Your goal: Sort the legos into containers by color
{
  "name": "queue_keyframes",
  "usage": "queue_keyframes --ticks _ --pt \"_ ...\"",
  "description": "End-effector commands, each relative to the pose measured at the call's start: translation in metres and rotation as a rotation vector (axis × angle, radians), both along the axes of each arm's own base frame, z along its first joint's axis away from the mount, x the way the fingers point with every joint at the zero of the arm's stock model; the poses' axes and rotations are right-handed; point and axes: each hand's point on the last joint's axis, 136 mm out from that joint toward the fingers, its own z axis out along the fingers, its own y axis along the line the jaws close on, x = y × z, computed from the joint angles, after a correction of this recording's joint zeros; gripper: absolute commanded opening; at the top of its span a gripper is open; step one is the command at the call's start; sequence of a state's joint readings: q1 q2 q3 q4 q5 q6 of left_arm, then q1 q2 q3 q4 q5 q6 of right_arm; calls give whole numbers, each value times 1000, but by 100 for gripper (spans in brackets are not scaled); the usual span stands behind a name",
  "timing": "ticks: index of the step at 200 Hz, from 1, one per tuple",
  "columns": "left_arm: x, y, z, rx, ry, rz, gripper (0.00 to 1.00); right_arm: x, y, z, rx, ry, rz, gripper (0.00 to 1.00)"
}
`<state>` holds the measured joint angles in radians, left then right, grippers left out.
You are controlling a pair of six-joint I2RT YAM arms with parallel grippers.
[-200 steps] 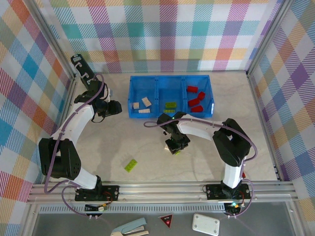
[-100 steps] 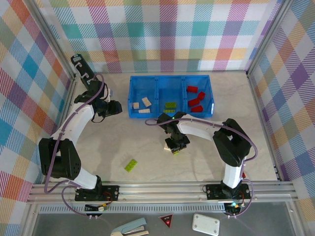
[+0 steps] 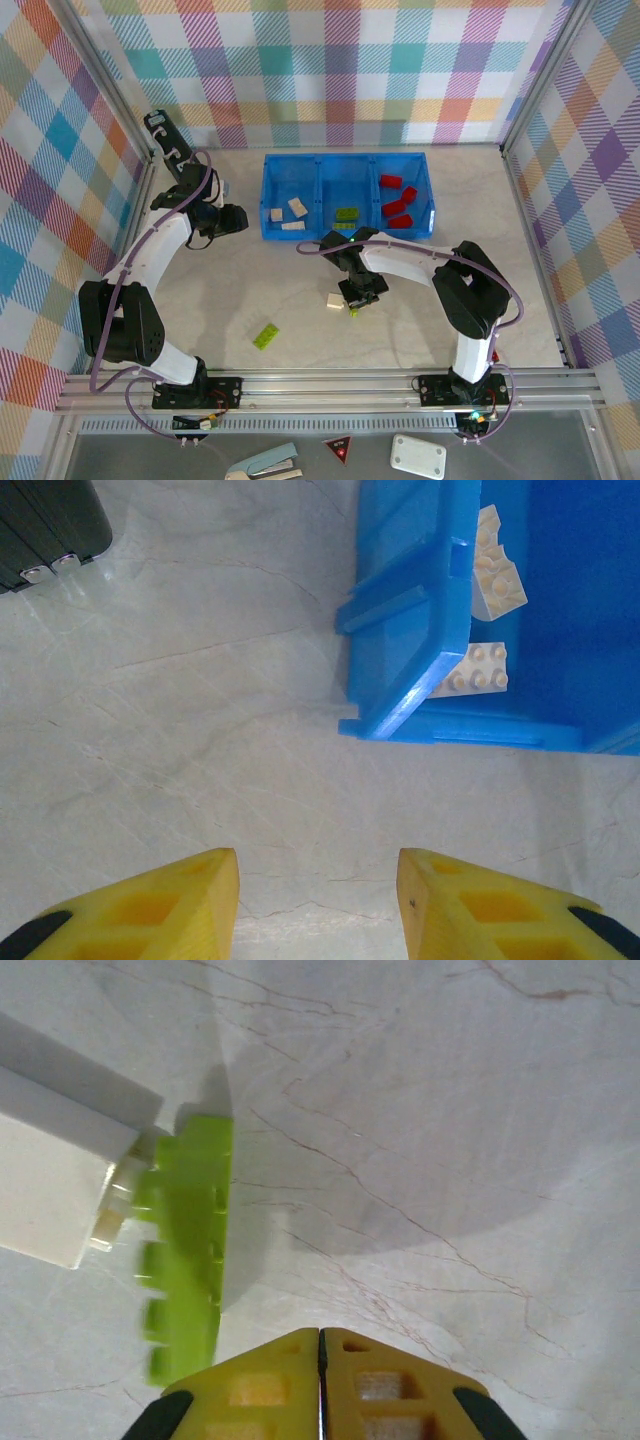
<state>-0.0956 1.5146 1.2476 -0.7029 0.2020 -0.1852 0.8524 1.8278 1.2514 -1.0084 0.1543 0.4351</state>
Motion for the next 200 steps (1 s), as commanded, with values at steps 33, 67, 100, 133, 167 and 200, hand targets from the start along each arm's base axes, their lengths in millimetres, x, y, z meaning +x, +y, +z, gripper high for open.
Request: queue_keyframes --ticks 33,67,100,133,167,200 --pt "2 0 5 -15 -16 -16 46 5 -1 21 -9 -41 -8 11" --pt "2 -1 5 -17 -17 -20 46 2 26 22 121 -7 -62 24" --pt "2 -1 5 -16 -16 -18 46 4 38 19 167 -3 -120 47" --pt "2 -1 5 -18 -14 -19 46 9 38 10 136 -12 -269 60" --pt "1 0 5 -11 -18 -18 46 6 44 -4 127 9 -389 62" --pt "1 0 5 -13 -17 -19 46 2 47 -11 131 20 -400 63"
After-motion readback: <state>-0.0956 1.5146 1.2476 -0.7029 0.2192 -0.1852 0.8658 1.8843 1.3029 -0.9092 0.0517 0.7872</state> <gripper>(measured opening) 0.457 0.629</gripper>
